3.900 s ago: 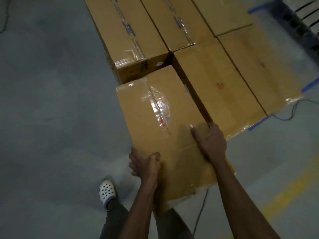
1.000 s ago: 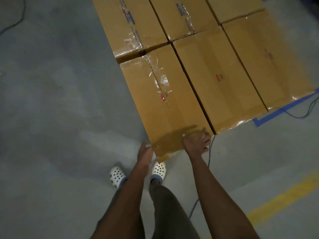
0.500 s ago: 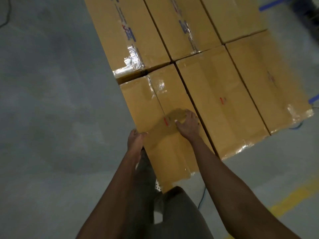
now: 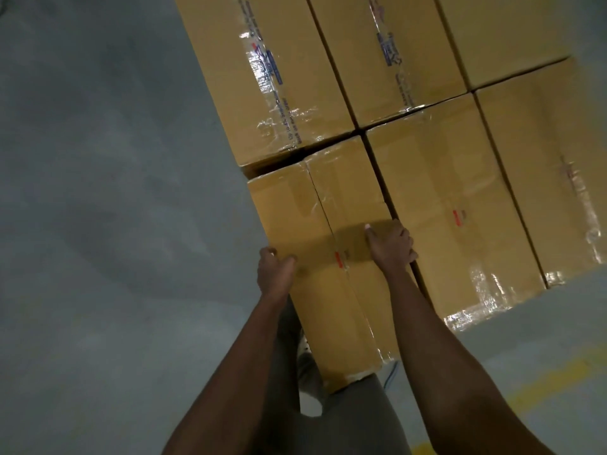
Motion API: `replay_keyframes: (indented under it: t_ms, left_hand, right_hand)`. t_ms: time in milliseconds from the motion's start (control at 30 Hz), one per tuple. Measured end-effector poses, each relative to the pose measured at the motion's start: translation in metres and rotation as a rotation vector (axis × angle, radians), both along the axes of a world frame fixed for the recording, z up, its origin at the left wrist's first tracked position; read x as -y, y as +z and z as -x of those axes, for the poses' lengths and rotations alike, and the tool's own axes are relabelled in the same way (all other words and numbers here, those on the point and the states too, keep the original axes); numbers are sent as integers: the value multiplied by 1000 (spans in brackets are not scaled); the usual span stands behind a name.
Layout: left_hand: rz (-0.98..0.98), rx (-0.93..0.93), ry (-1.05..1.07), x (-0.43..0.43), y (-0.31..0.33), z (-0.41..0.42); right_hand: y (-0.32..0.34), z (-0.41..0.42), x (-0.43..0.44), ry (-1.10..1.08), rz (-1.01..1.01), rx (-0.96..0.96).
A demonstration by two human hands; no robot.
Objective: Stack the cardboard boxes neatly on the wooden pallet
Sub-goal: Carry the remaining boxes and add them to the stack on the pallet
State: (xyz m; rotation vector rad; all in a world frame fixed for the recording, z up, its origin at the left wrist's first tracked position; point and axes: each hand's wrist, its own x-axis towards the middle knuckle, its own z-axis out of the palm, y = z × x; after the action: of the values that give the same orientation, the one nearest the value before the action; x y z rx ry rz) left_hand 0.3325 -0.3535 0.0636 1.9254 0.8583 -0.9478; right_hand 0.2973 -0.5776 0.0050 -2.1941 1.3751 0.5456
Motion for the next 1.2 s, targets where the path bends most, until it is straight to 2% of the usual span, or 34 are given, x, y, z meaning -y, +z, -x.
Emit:
replay_keyframes:
  t_ms: [167,600,700,933,1133,1200]
  left_hand:
    - [-101,25,55,3,4,-4]
    - [18,29,-59,-9,-17,-20]
    - [10,39,-170,-9,-19,-13]
    - [-85,48,-474,-15,-29,-2]
    - [-151,46,-614,-10,-18,0]
    - [-140,19,-599,-9,-16,-2]
  right_hand:
    - [12,-3,2,-67,-7,-6]
    - [15,-24,4,19,-127,29]
    - [16,-15,-1,107,-93,-2]
    - [18,-21,-12,122,-20,-91]
    - [20,-21,2,251,-35,-145]
    - [27,-20,11,286,-83,-158]
